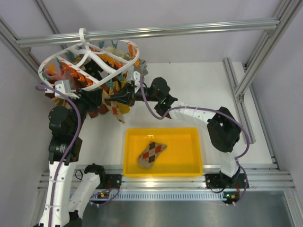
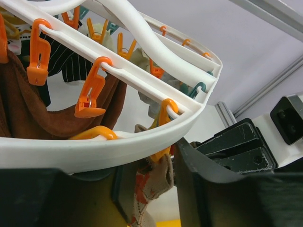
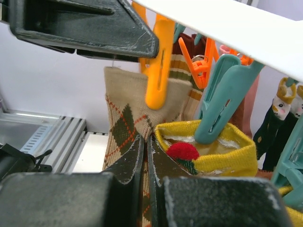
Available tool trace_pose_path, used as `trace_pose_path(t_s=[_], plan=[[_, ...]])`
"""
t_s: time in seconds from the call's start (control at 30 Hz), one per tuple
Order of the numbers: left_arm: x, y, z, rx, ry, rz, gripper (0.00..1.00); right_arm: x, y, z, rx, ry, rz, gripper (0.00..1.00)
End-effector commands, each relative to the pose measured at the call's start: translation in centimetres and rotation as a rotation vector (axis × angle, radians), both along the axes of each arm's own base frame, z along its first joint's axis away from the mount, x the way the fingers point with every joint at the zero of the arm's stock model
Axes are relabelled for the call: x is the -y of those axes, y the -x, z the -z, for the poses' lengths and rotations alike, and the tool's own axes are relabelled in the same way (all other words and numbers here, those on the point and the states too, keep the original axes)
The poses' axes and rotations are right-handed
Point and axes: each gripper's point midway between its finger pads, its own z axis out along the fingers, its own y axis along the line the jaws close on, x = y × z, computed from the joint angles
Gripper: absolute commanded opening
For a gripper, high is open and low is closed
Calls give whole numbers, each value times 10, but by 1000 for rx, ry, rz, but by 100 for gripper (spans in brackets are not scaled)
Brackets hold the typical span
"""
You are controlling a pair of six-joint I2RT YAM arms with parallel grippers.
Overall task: Clip the socks to the hanger
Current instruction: Clamp the sock onto the hanger.
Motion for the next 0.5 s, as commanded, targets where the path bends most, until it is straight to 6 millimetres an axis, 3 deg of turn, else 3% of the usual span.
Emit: trace_pose_path(t_s=[0.0,0.03,0.17,0.47], plan=[[8,2,-16,41,6,46,44,10,-6,-43,75,-99,26,0],[8,4,-17,46,8,48,50,10,-8,-43,72,-98,34,0],[10,12,-25,89,1,64,53,15,-20,-37,51,-84,68,0],[9,43,-46,143,-6,72,52,38,-48,-34,16,-52,151,0]])
